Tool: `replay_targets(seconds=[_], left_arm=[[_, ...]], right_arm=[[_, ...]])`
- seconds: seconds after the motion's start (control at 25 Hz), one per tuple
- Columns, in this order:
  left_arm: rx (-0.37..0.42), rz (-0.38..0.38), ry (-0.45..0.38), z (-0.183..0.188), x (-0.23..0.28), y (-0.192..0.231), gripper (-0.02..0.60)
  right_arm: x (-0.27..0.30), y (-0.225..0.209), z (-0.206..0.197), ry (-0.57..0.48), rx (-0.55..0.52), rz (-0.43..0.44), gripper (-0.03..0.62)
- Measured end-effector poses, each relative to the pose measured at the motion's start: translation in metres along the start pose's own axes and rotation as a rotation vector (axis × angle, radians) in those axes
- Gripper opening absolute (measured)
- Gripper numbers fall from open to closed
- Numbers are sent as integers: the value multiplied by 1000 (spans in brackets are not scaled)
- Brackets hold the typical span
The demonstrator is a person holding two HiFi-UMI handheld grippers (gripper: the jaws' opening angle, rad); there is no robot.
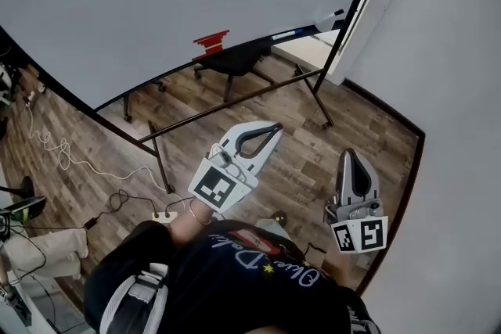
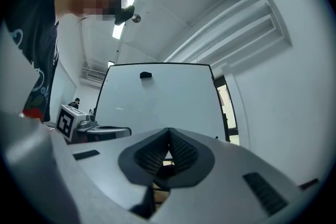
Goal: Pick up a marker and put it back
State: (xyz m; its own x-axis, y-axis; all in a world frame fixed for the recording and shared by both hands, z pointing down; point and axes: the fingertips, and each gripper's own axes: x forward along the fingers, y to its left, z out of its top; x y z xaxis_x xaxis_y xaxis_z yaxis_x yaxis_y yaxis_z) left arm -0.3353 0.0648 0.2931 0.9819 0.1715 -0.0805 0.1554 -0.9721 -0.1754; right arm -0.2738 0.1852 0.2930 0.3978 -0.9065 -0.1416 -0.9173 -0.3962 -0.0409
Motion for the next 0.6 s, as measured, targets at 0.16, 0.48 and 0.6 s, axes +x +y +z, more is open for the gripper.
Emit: replay_targets(seconds=[0.16,0.48,0.6], left_arm=[[-21,60,20,-6,26,4,3],[-8,153,83,-12,52,-5,3],[-1,167,93,-10,64,-9,3]], right_arm=[[17,-31,-6,8,20,52,0],[27,-67,-12,10,59,145,0],[28,-80,-11,9,63,168,0]])
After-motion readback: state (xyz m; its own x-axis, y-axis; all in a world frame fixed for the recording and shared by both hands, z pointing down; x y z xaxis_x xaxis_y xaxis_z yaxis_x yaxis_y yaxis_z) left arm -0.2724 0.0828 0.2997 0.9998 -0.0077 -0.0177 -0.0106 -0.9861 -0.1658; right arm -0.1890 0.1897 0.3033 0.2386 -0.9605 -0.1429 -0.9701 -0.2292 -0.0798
